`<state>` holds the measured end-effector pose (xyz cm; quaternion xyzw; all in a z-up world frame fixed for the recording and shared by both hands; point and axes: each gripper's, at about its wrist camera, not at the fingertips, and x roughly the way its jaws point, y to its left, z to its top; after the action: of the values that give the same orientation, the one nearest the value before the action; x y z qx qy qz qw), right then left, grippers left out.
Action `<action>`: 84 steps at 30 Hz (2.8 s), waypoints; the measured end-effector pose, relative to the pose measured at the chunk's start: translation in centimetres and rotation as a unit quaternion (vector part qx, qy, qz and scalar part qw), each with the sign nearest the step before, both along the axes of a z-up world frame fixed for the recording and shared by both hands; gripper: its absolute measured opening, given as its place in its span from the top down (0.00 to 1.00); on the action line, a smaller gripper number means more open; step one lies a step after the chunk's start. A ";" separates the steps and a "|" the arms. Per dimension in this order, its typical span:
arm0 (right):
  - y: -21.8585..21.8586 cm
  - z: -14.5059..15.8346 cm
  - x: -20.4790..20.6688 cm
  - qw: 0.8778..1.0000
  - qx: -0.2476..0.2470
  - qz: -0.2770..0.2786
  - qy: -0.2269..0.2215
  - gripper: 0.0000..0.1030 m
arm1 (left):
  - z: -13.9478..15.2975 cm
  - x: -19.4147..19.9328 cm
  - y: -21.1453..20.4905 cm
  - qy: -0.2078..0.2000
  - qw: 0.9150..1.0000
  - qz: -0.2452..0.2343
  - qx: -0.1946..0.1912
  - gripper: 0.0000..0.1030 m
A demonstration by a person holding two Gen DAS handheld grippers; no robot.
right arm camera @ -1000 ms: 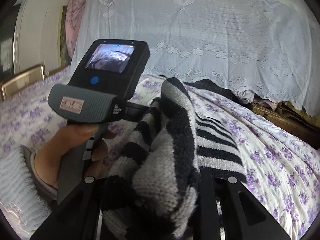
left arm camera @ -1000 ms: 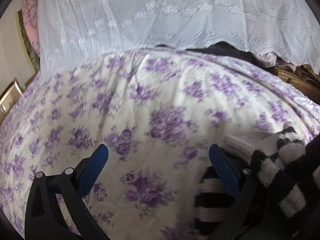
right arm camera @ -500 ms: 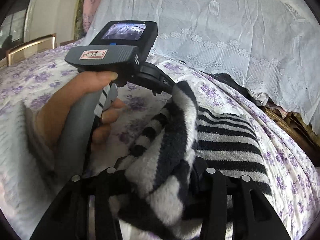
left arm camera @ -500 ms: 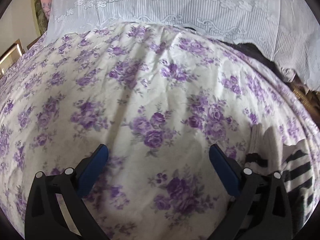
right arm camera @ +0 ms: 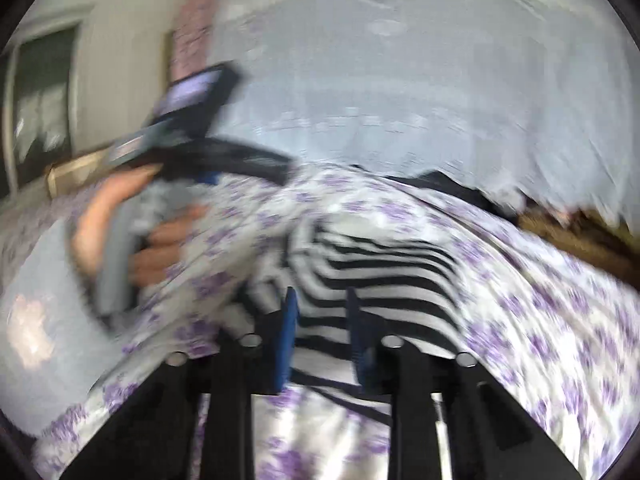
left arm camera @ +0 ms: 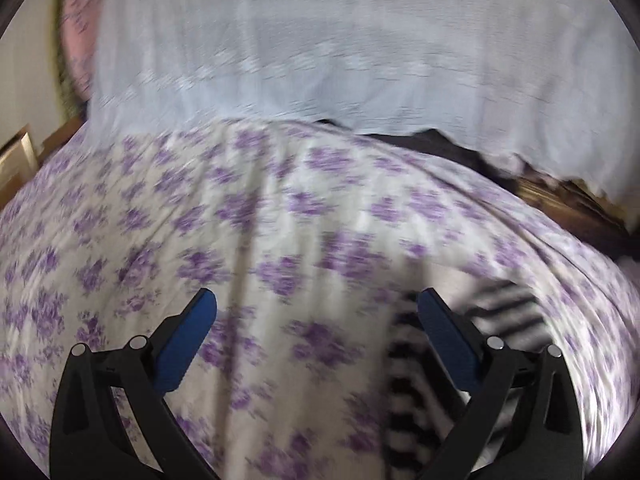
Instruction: Fold small clothes
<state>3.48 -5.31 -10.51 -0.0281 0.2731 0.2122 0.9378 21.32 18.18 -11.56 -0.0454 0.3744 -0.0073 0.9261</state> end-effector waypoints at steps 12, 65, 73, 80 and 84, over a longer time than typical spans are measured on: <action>-3.9 -6.7 3.7 0.986 0.076 -0.030 0.142 0.86 | -8.2 -2.6 -8.3 0.068 0.988 -0.087 0.108 0.04; -5.0 -3.6 3.0 0.995 0.058 -0.064 0.049 0.76 | -5.8 -9.3 -7.9 -0.014 0.993 -0.075 0.090 0.04; -5.1 -5.9 4.2 0.992 0.060 -0.063 0.092 0.66 | -6.7 -8.7 -7.9 0.001 0.992 -0.071 0.102 0.04; -6.2 -4.3 4.0 0.992 0.081 -0.078 0.065 0.55 | -5.5 -9.1 -7.8 -0.009 0.993 -0.085 0.076 0.04; -6.1 -6.4 6.2 0.986 0.079 -0.078 0.123 0.42 | -5.9 -7.1 -7.8 0.032 0.994 -0.100 0.037 0.04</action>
<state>9.65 -11.39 -16.89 0.0937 0.3699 0.1611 0.9102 14.26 10.35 -17.49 0.0261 0.4062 -0.0842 0.9095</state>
